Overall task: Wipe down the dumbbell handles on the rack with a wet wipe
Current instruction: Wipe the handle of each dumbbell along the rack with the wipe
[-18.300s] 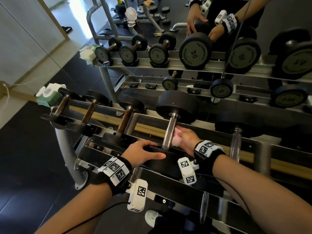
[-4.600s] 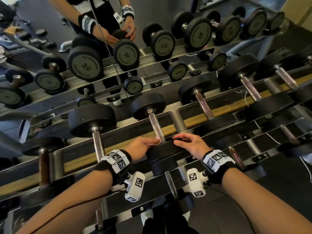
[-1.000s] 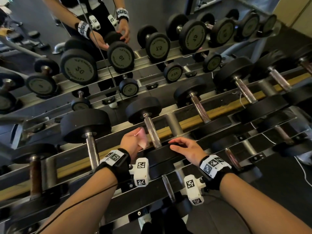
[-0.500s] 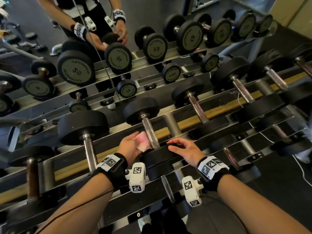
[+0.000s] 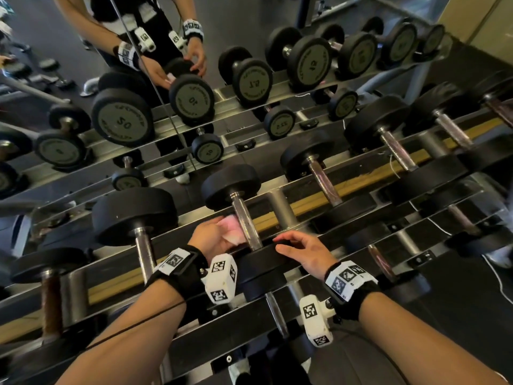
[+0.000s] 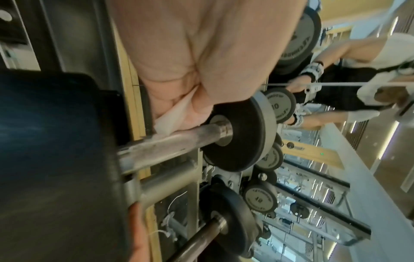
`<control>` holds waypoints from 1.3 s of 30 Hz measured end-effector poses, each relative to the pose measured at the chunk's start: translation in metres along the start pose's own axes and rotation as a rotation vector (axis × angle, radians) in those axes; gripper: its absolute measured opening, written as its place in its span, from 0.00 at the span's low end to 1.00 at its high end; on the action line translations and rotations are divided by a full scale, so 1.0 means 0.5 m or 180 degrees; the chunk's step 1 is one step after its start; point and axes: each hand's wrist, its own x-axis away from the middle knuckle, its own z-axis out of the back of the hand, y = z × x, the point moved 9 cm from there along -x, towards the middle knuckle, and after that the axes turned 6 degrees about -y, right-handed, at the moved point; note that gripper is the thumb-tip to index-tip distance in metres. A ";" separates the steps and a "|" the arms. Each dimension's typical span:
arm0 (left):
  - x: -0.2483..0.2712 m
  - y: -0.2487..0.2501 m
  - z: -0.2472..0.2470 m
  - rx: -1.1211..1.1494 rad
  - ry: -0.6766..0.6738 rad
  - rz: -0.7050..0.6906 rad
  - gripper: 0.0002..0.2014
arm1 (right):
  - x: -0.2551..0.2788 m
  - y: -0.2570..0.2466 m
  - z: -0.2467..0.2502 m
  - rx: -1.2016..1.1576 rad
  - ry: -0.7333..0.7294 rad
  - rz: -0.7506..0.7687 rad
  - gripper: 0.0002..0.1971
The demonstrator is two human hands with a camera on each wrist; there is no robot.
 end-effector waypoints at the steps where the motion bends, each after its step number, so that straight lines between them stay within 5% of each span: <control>1: -0.006 0.015 -0.004 0.0092 -0.0005 -0.0123 0.21 | 0.001 0.000 0.001 0.0016 -0.0002 -0.0004 0.11; 9: 0.002 0.021 -0.040 -0.0563 0.0026 -0.0789 0.17 | 0.000 0.001 -0.001 -0.0028 -0.0021 0.0049 0.11; 22: -0.034 0.027 -0.032 -0.1384 -0.0140 -0.0836 0.16 | 0.000 -0.002 0.000 -0.0086 0.0023 0.0029 0.11; 26: -0.003 -0.002 -0.036 -0.2273 -0.0333 -0.0871 0.16 | 0.002 -0.002 -0.001 -0.0133 0.0069 0.0069 0.11; 31: 0.046 -0.031 -0.046 -0.2104 -0.0789 -0.0447 0.15 | 0.004 -0.004 -0.003 -0.0157 0.0059 0.0018 0.20; 36: 0.082 0.036 -0.066 -0.0645 -0.0901 -0.0261 0.19 | 0.001 -0.015 0.002 0.0062 0.0058 -0.0155 0.10; 39: 0.113 0.070 -0.095 -0.0493 -0.1223 -0.0397 0.25 | -0.003 -0.049 -0.004 0.0358 -0.0020 -0.0157 0.14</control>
